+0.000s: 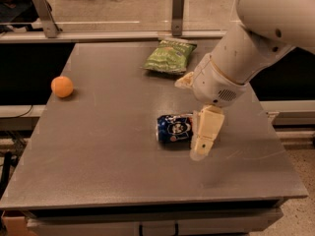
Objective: Knock pepsi can over
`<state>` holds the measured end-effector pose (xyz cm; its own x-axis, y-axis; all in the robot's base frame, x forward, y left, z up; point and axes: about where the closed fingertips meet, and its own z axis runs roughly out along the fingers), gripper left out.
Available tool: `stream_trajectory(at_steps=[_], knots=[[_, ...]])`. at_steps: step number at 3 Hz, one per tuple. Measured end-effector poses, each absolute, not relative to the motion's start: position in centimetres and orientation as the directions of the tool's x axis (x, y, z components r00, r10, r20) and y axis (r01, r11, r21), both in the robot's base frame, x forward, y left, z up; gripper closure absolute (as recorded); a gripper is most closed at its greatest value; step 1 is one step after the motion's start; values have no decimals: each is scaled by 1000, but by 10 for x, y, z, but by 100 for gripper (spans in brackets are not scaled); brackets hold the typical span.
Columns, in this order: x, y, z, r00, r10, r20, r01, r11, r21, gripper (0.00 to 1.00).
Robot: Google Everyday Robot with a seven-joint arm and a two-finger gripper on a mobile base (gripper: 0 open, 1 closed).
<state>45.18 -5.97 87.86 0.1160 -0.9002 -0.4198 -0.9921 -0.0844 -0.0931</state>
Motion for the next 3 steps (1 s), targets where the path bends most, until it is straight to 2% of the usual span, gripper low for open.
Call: stream_trajectory(at_steps=[2,3], knots=[[482,-151,918,-38,-772,-634,-979,157,-133,0],[504,-200,955,-35,-710,-703,-942,259,-214,0]])
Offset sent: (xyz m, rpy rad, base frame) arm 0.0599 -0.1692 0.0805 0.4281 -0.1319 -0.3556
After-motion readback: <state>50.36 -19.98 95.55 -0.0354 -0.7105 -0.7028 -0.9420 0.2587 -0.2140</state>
